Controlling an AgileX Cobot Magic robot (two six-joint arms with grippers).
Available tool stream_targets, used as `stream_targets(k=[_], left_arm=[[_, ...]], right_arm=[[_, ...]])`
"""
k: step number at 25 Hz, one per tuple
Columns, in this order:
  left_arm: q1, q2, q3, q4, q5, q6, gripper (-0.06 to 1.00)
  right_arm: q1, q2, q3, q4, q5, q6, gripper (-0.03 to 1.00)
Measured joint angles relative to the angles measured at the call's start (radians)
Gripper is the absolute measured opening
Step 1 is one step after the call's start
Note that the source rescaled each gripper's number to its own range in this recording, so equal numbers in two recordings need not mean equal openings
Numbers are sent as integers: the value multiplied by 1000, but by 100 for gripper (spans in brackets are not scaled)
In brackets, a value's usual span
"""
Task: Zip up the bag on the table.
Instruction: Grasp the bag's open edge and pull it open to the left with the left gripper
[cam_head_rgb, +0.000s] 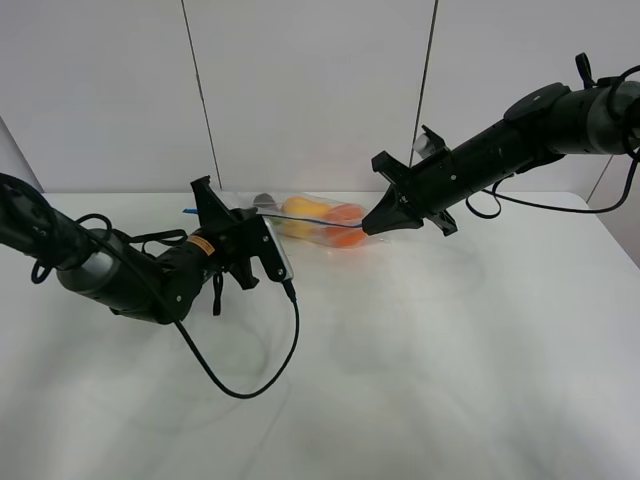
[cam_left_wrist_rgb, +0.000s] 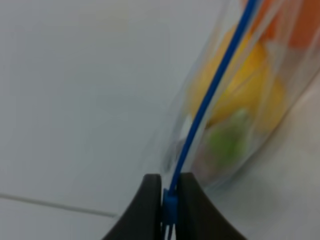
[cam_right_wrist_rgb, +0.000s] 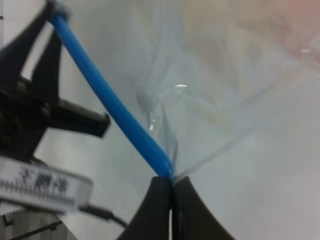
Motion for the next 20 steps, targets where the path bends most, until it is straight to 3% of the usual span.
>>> stream_targets(k=[14, 20], left_arm=[[209, 0, 0, 22, -16, 8, 0], [247, 0, 1, 46, -17, 8, 0]], right_arm=[[0, 0, 0, -2, 5, 0, 0], [3, 0, -1, 2, 5, 0, 0]])
